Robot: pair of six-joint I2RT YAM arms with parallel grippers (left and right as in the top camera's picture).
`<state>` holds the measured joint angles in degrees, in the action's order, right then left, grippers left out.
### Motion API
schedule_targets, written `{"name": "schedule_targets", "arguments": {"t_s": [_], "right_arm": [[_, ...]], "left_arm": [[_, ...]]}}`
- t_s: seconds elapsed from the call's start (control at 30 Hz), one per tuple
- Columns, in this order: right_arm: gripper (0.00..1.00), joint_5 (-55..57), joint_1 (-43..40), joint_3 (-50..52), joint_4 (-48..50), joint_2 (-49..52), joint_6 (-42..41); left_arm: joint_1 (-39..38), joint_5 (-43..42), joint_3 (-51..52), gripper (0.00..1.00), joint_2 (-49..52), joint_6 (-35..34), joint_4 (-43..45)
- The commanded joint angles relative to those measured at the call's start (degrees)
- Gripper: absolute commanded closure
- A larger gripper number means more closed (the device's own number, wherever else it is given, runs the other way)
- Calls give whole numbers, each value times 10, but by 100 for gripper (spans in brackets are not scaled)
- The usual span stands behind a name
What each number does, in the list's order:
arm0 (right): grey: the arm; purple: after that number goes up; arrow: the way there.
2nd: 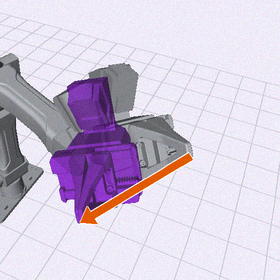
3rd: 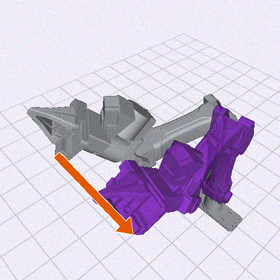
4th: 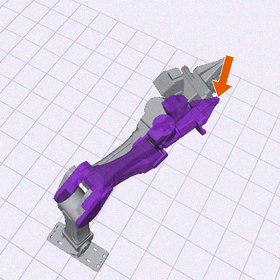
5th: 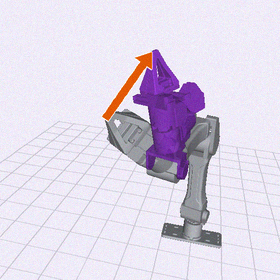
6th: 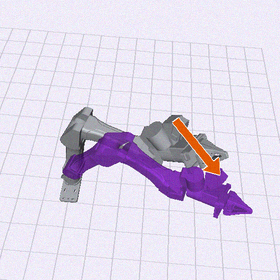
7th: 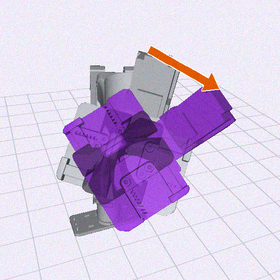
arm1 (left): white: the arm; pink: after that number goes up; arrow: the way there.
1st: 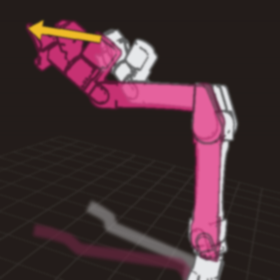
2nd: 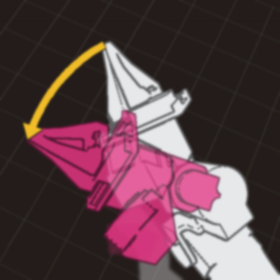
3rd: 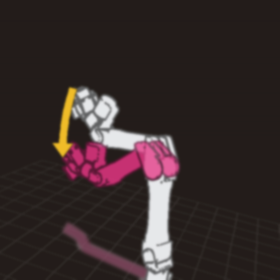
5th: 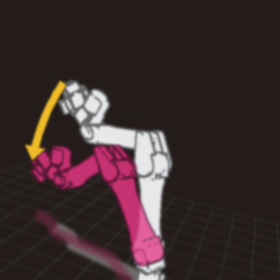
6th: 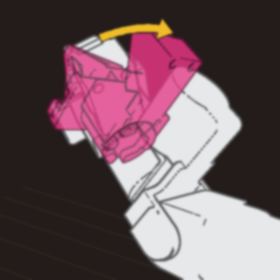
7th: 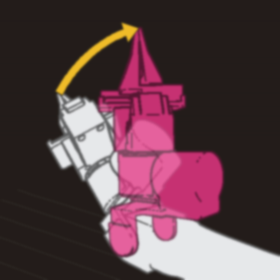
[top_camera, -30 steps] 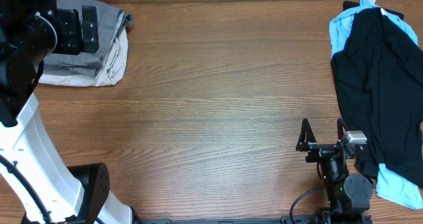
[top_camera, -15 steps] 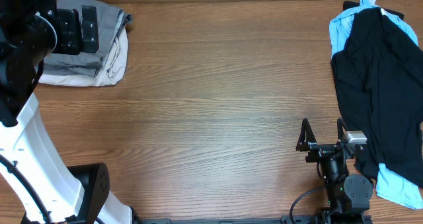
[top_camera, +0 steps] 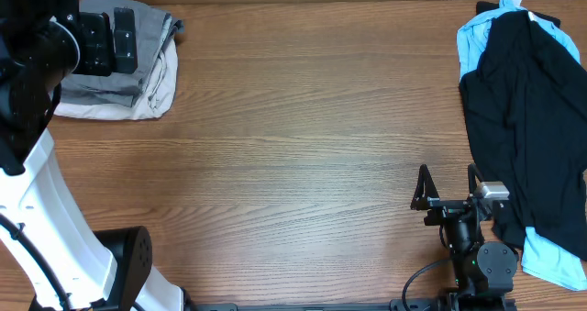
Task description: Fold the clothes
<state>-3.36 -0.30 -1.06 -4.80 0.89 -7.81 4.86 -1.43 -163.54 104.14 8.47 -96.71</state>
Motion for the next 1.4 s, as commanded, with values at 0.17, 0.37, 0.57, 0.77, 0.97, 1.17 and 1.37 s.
{"name": "schedule_targets", "arguments": {"t_s": [0.17,0.37,0.57,0.77,0.97,1.17,1.37], "right_arm": [[0,8,3,6,2,-7,2],[0,8,3,6,2,-7,2],[0,8,3,6,2,-7,2],[0,8,3,6,2,-7,2],[0,8,3,6,2,-7,2],[0,8,3,6,2,-7,2],[0,8,3,6,2,-7,2]], "left_arm": [[-6,20,162,0,-75,-8,2],[-7,-15,351,0,-158,-12,91],[-7,-76,605,0,-287,-13,299],[-7,-94,849,0,-430,-30,482],[-7,-95,1096,0,-582,-30,643],[-7,-102,1307,0,-736,-40,792],[-7,-100,1487,0,-871,-56,963]]}}
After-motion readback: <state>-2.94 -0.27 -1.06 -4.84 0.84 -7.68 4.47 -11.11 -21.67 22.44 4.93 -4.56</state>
